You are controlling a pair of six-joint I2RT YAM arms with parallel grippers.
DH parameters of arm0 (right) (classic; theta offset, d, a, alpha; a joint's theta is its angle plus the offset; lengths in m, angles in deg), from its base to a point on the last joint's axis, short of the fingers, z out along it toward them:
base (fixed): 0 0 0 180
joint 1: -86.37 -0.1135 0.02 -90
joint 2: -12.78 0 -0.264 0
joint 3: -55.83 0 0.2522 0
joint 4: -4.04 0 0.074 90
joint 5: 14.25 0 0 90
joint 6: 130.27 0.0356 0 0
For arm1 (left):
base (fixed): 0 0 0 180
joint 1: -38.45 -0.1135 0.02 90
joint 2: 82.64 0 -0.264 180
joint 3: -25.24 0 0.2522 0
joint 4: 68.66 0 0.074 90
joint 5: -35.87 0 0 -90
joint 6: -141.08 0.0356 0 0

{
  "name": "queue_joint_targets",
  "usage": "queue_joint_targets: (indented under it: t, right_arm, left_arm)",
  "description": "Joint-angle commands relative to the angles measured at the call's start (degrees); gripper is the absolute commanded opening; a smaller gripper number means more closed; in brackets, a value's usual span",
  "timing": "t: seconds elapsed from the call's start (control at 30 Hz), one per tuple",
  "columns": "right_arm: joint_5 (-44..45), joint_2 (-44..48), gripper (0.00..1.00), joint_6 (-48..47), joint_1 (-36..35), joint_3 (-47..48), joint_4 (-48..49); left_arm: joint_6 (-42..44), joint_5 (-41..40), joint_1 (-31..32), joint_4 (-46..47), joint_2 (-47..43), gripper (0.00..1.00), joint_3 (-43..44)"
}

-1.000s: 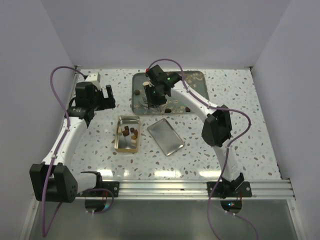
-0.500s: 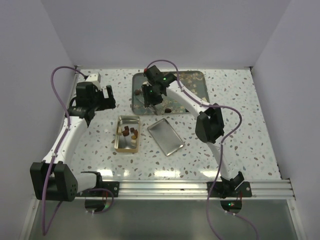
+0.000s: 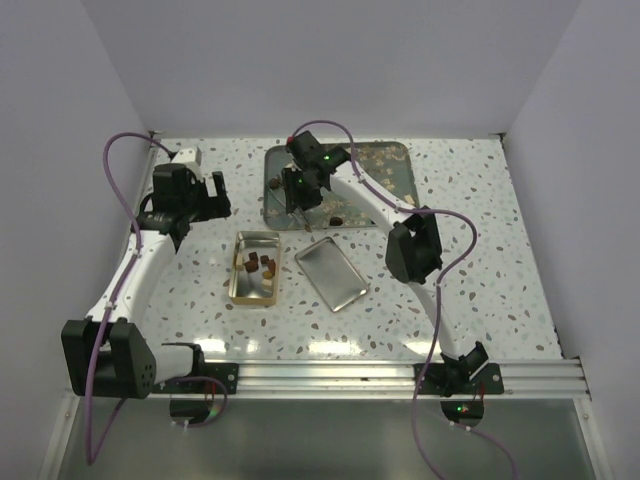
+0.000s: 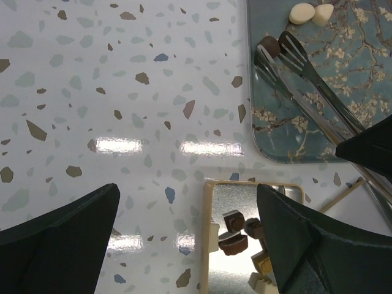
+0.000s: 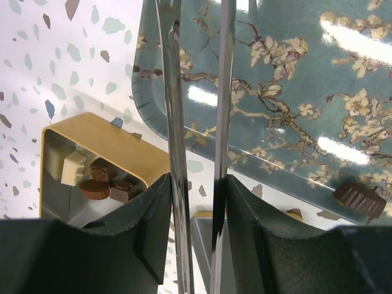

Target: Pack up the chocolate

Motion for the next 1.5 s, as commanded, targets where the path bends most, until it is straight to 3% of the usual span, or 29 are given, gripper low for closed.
queue_joint_targets:
  t: [0.0, 0.13, 0.43, 1.07, 1.27, 1.47]
  right_arm:
    - [-2.3, -0.7, 0.42, 0.8, 0.4, 3.4, 1.7]
    - [-2.5, -2.3, 0.41, 1.2, 0.4, 4.9, 1.6]
    - [-1.1, -0.9, 0.26, 0.7, 0.7, 2.6, 1.5]
    - [-2.5, 27.0, 0.25, -5.7, 1.0, -13.7, -3.1]
    - [-5.6, 32.6, 0.25, -6.5, -3.6, -19.5, -5.8]
    - [-6.1, 35.0, 0.25, -3.8, -13.3, -25.4, -5.8]
  left_arm:
    - [0.6, -0.2, -0.6, 1.5, 0.3, 1.00, 1.9]
    - [0.6, -0.2, -0.6, 1.6, 0.3, 1.00, 1.7]
    - [0.6, -0.3, -0.6, 1.4, -0.1, 1.00, 1.7]
    - [0.0, 1.1, -0.6, 1.2, -0.4, 1.00, 2.5]
    - [-0.3, 1.8, -0.6, 1.0, -0.6, 1.00, 2.5]
    - [-0.1, 1.3, -0.6, 0.6, -1.5, 1.00, 2.1]
